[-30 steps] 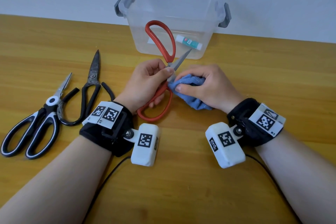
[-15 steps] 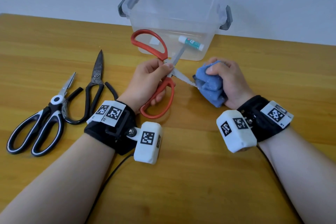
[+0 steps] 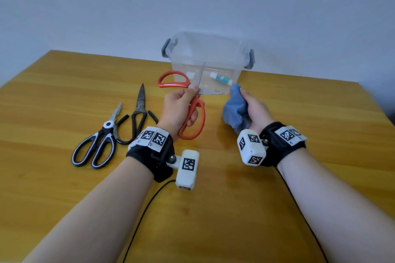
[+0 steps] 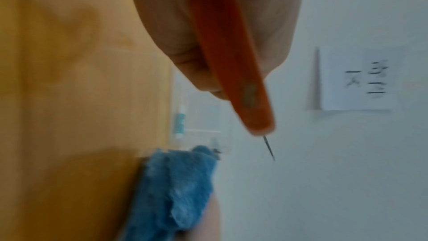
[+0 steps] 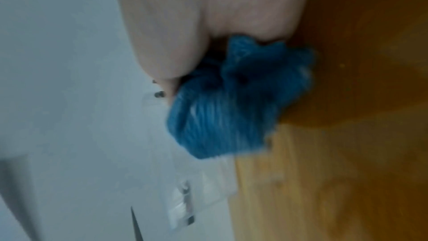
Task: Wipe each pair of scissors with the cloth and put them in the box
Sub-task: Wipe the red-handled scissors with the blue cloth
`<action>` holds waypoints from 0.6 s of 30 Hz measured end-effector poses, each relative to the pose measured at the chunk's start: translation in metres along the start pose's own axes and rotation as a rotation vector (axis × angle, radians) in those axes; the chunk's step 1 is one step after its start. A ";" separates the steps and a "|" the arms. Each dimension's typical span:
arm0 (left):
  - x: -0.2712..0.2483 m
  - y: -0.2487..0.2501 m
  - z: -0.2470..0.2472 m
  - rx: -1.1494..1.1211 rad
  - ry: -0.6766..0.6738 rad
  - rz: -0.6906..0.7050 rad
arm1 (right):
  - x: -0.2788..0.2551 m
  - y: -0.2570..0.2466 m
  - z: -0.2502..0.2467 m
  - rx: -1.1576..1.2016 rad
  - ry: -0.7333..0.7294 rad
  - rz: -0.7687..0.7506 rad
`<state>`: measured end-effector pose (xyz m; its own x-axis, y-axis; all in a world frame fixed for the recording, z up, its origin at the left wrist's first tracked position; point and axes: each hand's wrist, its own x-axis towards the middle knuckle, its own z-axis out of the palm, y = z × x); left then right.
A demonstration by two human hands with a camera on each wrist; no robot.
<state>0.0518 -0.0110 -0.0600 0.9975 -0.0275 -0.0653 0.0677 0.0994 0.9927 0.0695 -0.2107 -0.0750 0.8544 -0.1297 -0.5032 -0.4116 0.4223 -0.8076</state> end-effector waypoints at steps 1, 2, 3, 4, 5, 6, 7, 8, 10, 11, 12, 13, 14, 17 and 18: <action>-0.005 0.011 0.000 -0.017 0.018 0.017 | -0.010 -0.001 0.003 0.011 -0.029 0.047; -0.010 0.023 0.001 -0.030 0.034 0.048 | -0.020 -0.002 0.005 -0.003 -0.064 0.068; -0.015 0.034 0.002 -0.038 0.042 0.090 | -0.030 -0.005 0.009 -0.032 -0.102 0.074; -0.021 0.045 0.002 -0.039 0.042 0.132 | -0.040 -0.008 0.014 -0.059 -0.154 0.075; -0.027 0.055 0.003 -0.030 0.034 0.173 | -0.052 -0.013 0.020 -0.076 -0.213 0.060; -0.034 0.063 0.003 -0.011 0.021 0.212 | -0.064 -0.020 0.027 -0.090 -0.274 0.034; -0.041 0.070 0.004 0.017 0.008 0.247 | -0.077 -0.028 0.035 -0.112 -0.323 -0.002; -0.048 0.077 0.004 0.043 -0.004 0.282 | -0.090 -0.035 0.041 -0.123 -0.370 -0.034; -0.060 0.089 0.005 0.073 -0.012 0.335 | -0.109 -0.045 0.049 -0.141 -0.428 -0.064; -0.066 0.096 0.005 0.084 -0.013 0.356 | -0.116 -0.050 0.051 -0.144 -0.444 -0.057; -0.070 0.101 0.005 0.096 -0.016 0.377 | -0.124 -0.055 0.052 -0.149 -0.444 -0.057; -0.074 0.107 0.004 0.111 -0.025 0.398 | -0.131 -0.059 0.053 -0.135 -0.437 -0.065; -0.077 0.112 0.004 0.126 -0.040 0.421 | -0.137 -0.063 0.052 -0.137 -0.447 -0.081; -0.086 0.126 0.003 0.192 -0.078 0.488 | -0.149 -0.075 0.053 -0.151 -0.500 -0.140; -0.089 0.130 0.003 0.216 -0.085 0.505 | -0.154 -0.079 0.053 -0.180 -0.502 -0.155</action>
<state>-0.0279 0.0017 0.0755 0.8989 -0.1108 0.4238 -0.4335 -0.0853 0.8971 -0.0128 -0.1763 0.0824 0.9373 0.2842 -0.2015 -0.2791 0.2664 -0.9226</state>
